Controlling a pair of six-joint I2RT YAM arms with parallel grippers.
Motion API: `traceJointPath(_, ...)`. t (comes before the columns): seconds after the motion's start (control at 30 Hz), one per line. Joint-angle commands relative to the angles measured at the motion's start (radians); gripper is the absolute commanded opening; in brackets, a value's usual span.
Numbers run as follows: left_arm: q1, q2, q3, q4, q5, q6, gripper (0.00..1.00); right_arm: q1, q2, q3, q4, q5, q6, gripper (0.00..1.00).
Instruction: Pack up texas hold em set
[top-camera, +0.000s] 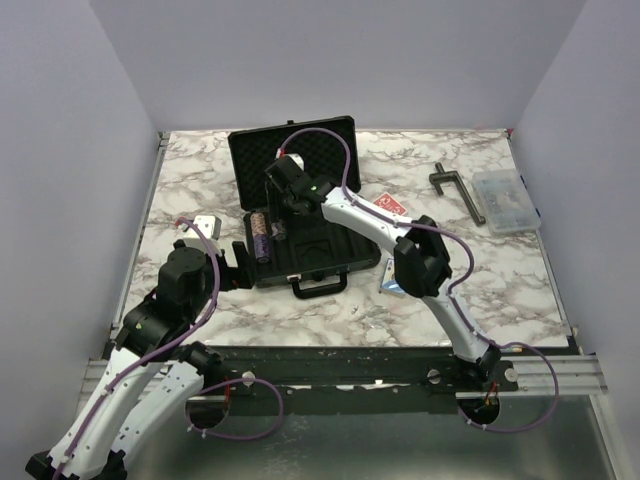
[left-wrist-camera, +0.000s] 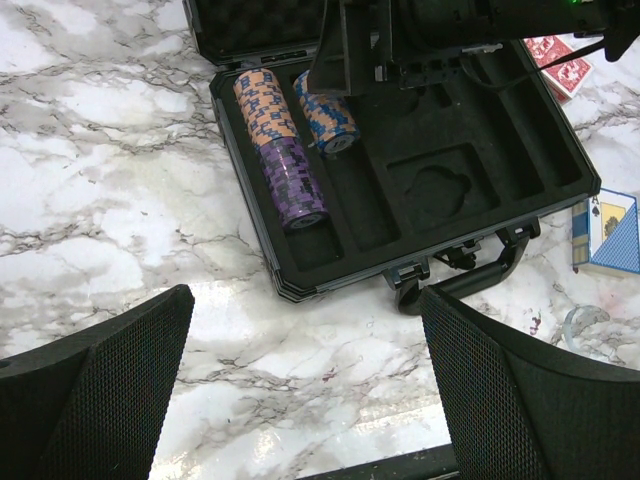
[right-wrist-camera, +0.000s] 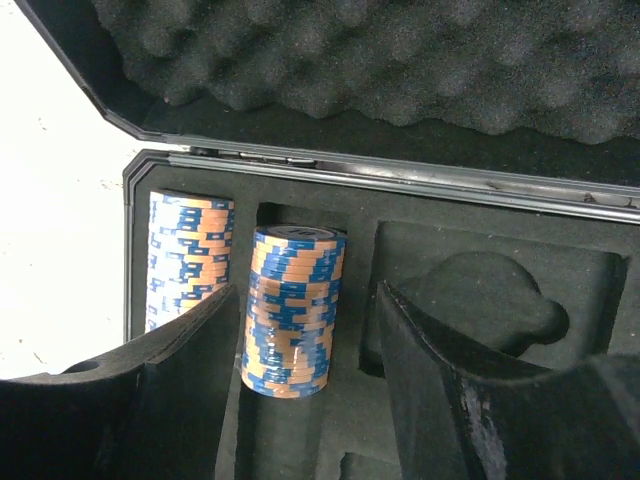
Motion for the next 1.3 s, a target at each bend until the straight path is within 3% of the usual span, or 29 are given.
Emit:
traceJointPath(0.0, 0.001, 0.001, -0.008, -0.01, -0.01, 0.004, 0.95, 0.001, -0.093, -0.016, 0.01, 0.009, -0.023, 0.59)
traceJointPath(0.37, 0.001, -0.008, -0.007, -0.009, 0.015, 0.01, 0.95, 0.001, -0.394, -0.378, 0.091, -0.078, -0.063, 0.54)
traceJointPath(0.5, 0.001, 0.002, -0.008, -0.006, 0.032, 0.011, 0.95, 0.002, -0.552, -0.578, 0.168, -0.055, -0.068, 0.54)
traceJointPath(0.7, 0.001, 0.022, -0.007, -0.006, 0.038, 0.011, 0.95, 0.001, -0.672, -0.744, 0.209, -0.061, -0.073, 0.52)
traceJointPath(0.8, 0.001, 0.024, -0.008, -0.006, 0.033, 0.011, 0.95, 0.001, -0.703, -0.824, 0.269, -0.107, -0.065, 0.47)
traceJointPath(1.03, 0.001, 0.035, -0.008, -0.006, 0.016, 0.011, 0.94, 0.028, -0.661, -0.883, 0.392, -0.269, -0.011, 0.18)
traceJointPath(1.27, 0.001, 0.035, -0.01, -0.006, 0.001, 0.01, 0.95, 0.054, -0.536, -0.846, 0.47, -0.338, 0.025, 0.09)
